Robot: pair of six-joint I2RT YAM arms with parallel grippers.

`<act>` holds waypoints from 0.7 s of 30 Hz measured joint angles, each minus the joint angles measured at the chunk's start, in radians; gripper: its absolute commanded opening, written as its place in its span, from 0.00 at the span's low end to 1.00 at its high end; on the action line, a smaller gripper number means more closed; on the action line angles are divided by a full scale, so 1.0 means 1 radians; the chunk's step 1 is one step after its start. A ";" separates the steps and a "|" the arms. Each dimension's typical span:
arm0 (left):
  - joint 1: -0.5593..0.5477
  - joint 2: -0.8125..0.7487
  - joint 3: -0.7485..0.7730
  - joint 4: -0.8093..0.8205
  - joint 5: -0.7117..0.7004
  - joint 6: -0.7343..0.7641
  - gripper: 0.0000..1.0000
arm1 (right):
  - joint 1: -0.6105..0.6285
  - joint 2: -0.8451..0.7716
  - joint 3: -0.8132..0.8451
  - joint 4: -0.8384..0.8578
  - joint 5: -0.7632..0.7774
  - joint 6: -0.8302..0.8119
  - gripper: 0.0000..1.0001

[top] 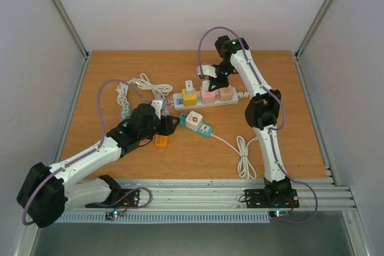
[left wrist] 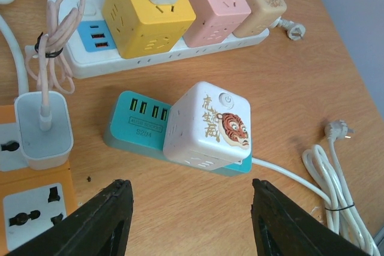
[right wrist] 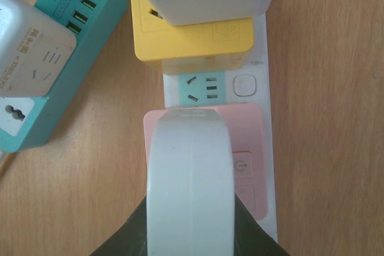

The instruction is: Insert the plug

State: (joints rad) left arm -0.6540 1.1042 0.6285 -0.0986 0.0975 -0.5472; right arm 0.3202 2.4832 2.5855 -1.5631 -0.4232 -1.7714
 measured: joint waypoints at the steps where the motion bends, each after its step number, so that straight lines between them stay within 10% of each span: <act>1: 0.000 0.001 -0.002 0.002 0.000 0.000 0.56 | 0.001 0.000 0.000 0.000 0.003 0.000 0.01; 21: 0.000 0.018 -0.009 0.006 0.002 0.001 0.55 | 0.012 0.008 -0.008 0.011 0.024 -0.009 0.01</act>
State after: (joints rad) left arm -0.6537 1.1217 0.6193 -0.0929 0.0998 -0.5461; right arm 0.3321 2.4916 2.5774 -1.5520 -0.3996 -1.7802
